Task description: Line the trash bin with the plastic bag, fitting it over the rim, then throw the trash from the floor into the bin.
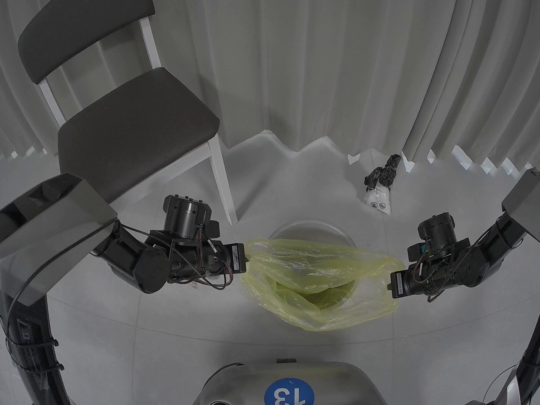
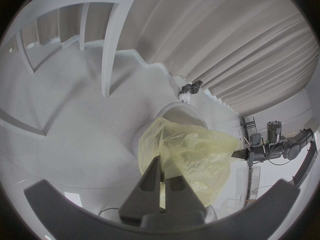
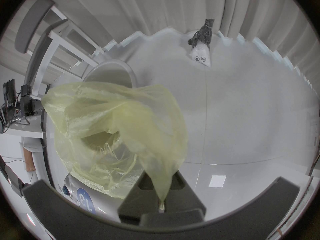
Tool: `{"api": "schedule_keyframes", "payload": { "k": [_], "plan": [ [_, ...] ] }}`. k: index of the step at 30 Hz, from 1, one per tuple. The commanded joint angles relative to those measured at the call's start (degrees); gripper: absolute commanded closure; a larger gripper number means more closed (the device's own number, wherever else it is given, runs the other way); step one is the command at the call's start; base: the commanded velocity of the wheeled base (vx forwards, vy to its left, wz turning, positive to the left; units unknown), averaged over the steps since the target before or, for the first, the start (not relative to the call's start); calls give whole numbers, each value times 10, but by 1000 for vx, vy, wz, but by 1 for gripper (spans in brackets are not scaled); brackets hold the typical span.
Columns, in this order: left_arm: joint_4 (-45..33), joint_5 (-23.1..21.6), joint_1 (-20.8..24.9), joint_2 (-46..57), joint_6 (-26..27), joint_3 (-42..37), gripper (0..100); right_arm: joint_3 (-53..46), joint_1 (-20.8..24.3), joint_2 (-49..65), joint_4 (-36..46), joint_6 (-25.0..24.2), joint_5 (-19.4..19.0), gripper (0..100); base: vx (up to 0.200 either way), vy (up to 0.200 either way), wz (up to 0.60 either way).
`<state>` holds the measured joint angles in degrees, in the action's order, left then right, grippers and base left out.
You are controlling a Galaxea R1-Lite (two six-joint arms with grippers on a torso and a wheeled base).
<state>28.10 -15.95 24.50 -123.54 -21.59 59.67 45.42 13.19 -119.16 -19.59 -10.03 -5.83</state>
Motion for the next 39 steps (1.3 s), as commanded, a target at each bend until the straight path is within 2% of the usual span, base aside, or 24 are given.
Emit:
{"api": "schedule_keyframes", "payload": {
  "k": [1, 10, 11, 14, 19, 26, 28, 33, 39],
  "plan": [
    [7, 3, 4, -21, 0, 11, 100, 7, 13, -25, -1, -1, 2, 100, 0, 0, 0],
    [40, 7, 16, -87, -15, 40, 100, 39, -7, -60, 0, -1, 5, 100, 0, 0, 0],
    [57, 14, 31, -97, -37, 41, 100, 48, -15, -61, 0, -1, 5, 100, 0, 0, 0],
    [82, 33, 46, -96, -65, 40, 100, 60, -33, -59, 1, -2, 4, 100, 0, 0, 0],
    [88, 36, 41, -86, -65, 37, 100, 58, -57, -52, 1, -1, 3, 100, 0, 0, 0],
    [65, 33, 5, -69, -48, 39, 100, 51, -40, -41, 1, -3, 1, 100, 0, 0, 0],
    [31, 29, -8, -50, -29, 40, 100, 52, -14, -41, 0, -8, 3, 100, 0, 0, 0],
    [20, 29, -4, -52, -27, 43, 100, 56, 10, -41, 0, -16, 4, 100, 0, 0, 0],
    [23, 36, 5, -48, -27, 45, 100, 52, -2, -34, -1, -14, 4, 100, 0, 0, 0]
  ]
}}
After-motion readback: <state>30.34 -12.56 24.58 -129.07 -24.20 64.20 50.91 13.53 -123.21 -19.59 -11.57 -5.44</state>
